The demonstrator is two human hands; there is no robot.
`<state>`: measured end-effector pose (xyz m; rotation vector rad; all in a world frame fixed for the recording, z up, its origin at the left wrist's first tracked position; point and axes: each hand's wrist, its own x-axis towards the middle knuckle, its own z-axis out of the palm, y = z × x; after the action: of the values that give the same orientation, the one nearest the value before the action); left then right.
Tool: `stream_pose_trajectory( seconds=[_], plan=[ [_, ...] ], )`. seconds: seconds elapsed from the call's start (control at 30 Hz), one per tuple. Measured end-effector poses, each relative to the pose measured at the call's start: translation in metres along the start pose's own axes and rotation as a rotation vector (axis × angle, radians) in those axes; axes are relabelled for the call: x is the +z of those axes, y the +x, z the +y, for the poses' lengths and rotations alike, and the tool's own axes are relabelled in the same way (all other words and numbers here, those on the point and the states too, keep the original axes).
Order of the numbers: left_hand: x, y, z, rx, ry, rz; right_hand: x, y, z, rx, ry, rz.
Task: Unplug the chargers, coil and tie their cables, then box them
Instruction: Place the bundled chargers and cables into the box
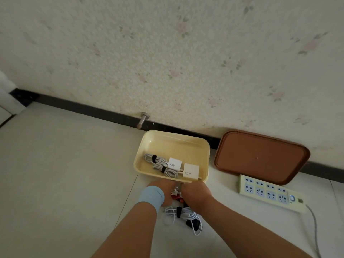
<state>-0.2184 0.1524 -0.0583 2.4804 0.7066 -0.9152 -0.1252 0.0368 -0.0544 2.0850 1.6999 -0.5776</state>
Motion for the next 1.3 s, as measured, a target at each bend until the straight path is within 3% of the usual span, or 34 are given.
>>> stream_pose_trajectory(
  seconds=[0.13,0.3,0.4,0.57,0.7,0.87,1.03,1.3],
  plan=[
    [0.005,0.009,0.001,0.004,0.063,-0.034,0.003,-0.002,0.001,0.063,0.035,0.024],
    [0.005,0.018,-0.002,0.016,0.011,-0.031,0.001,0.007,0.006,-0.001,-0.040,-0.061],
    [-0.004,0.019,-0.005,0.009,-0.078,-0.072,0.000,0.013,0.010,-0.072,-0.049,-0.018],
    [-0.049,0.017,-0.006,-0.026,-0.234,-0.204,0.001,0.017,0.021,-0.081,0.190,0.131],
    [-0.087,0.010,-0.012,-0.168,-0.638,-0.163,-0.003,0.018,0.023,-0.086,0.413,0.213],
    [-0.125,0.011,-0.020,-0.155,-0.756,-0.022,-0.020,0.034,0.030,0.170,0.971,0.442],
    [-0.121,0.031,-0.032,0.054,-0.383,0.226,-0.037,0.059,0.053,0.340,1.109,0.375],
    [-0.084,0.079,-0.047,-0.059,-0.179,0.415,-0.035,0.108,0.066,0.329,1.201,0.301]
  ],
)
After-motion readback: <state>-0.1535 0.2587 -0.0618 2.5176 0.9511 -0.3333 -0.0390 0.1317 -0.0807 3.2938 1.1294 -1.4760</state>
